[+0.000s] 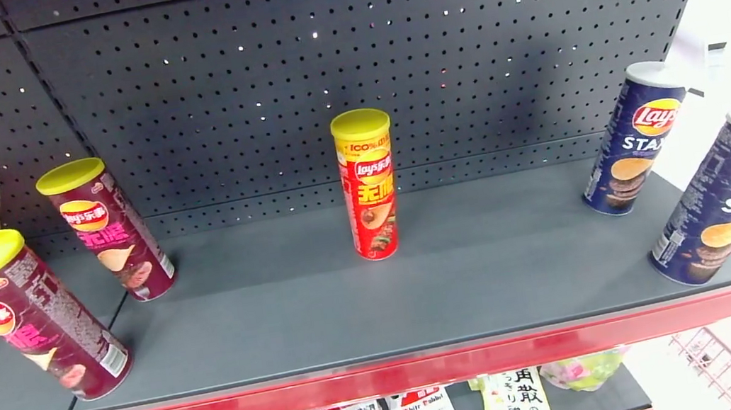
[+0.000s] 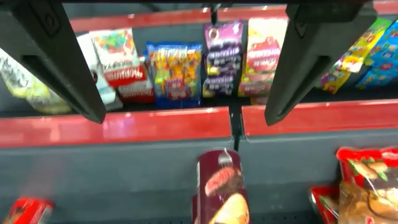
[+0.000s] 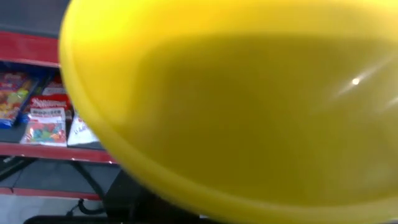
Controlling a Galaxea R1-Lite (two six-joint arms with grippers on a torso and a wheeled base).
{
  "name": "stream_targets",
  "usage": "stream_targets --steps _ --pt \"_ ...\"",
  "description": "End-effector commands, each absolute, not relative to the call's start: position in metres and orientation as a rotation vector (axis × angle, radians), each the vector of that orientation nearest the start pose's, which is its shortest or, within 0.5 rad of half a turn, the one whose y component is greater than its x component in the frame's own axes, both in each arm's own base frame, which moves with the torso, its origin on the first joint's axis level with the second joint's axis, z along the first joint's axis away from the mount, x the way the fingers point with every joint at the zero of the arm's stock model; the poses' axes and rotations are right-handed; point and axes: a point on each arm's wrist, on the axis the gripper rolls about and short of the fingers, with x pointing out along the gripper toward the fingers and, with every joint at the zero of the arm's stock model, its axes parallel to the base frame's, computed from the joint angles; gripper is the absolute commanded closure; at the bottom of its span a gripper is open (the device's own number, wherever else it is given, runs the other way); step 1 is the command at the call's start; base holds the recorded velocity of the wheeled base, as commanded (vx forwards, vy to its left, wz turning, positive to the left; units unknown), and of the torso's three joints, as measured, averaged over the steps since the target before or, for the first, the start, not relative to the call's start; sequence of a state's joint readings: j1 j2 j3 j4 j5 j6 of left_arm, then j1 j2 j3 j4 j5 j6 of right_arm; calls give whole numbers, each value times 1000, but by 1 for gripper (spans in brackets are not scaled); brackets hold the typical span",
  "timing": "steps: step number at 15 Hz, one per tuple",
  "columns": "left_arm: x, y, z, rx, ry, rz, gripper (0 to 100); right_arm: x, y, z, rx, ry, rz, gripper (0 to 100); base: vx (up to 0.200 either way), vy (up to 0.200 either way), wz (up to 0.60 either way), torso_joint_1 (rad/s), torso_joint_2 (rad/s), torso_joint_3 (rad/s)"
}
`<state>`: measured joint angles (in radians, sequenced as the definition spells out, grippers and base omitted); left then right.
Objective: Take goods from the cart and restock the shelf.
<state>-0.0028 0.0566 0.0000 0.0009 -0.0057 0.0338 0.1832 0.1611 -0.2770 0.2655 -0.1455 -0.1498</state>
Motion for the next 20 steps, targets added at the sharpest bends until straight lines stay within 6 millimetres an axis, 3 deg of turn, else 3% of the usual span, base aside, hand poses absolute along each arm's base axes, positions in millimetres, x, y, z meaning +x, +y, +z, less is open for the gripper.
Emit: stream_targets --steps 1,2,3,5,6,7,9,13,14,15,17,18,19,20 --pt "-15 0 78 92 95 -139 0 -29 -8 127 -149 137 90 100 0 0 0 0 0 0" --pt "-16 0 78 95 73 -172 0 -29 -8 127 -122 136 164 100 0 0 0 0 0 0" --pt "-17 0 106 84 -6 -190 0 -28 -7 126 -121 142 182 100 0 0 0 0 0 0" --pt "27 -7 251 -106 -67 -280 0 -27 -7 126 -122 153 195 100 0 0 0 0 0 0" --pt "43 -11 279 -122 -72 -377 0 -26 -7 124 -123 164 195 100 0 0 0 0 0 0" --pt "58 -18 283 -60 -41 -528 0 -24 -6 125 -124 173 197 100 0 0 0 0 0 0" --pt "86 -35 266 35 70 -793 0 -22 -6 128 -126 178 198 100 0 0 0 0 0 0" --pt "177 -71 245 74 209 -830 0 -23 -6 127 -123 171 203 100 0 0 0 0 0 0" --pt "177 -71 245 74 209 -830 0 -23 -6 127 -123 171 203 100 0 0 0 0 0 0" --pt "209 -86 238 78 260 -837 0 -22 -6 130 -125 176 204 100 0 0 0 0 0 0" --pt "243 -104 232 79 293 -857 0 -21 -5 129 -125 188 204 100 0 0 0 0 0 0" --pt "249 -109 230 80 301 -867 0 -21 -5 129 -125 190 204 100 0 0 0 0 0 0" --pt "273 -126 222 84 289 -888 0 -21 -5 128 -127 193 206 100 0 0 0 0 0 0" --pt "285 -142 219 90 269 -913 0 -21 -5 128 -126 193 206 100 0 0 0 0 0 0"
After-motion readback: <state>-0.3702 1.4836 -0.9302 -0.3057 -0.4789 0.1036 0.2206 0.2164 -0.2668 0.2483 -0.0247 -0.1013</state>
